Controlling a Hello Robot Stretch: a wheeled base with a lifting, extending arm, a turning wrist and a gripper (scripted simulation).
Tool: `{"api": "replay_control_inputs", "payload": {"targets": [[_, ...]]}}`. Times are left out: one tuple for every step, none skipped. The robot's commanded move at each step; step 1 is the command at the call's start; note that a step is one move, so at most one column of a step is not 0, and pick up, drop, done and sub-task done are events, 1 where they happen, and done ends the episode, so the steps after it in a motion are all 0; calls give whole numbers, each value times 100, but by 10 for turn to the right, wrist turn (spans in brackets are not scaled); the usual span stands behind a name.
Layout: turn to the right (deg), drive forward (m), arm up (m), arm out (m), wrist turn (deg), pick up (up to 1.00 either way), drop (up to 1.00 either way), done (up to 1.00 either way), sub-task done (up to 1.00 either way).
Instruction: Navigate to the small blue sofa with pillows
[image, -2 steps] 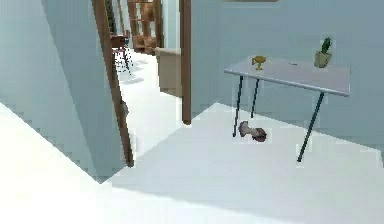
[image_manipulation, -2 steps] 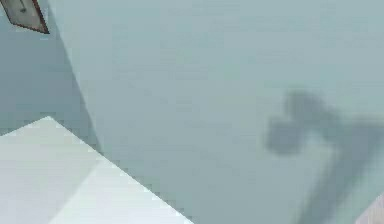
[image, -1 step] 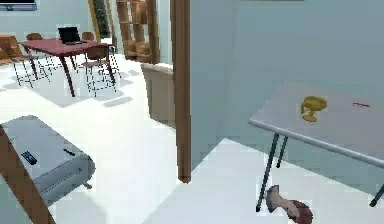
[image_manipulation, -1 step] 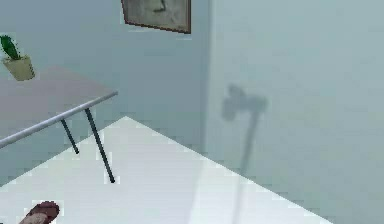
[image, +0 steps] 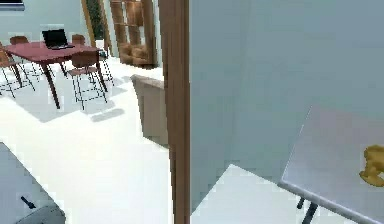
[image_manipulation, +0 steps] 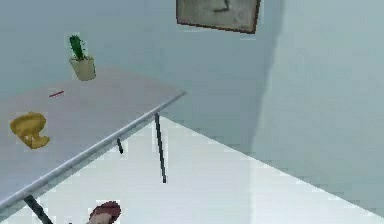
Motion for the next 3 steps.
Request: {"api": "replay_control_inputs", "payload": {"targets": [[-450,0,0,0,0,0,0,0,0],[-120,0,0,0,0,0,0,0,0],[0,0,0,0,0,0,0,100,0]]}}
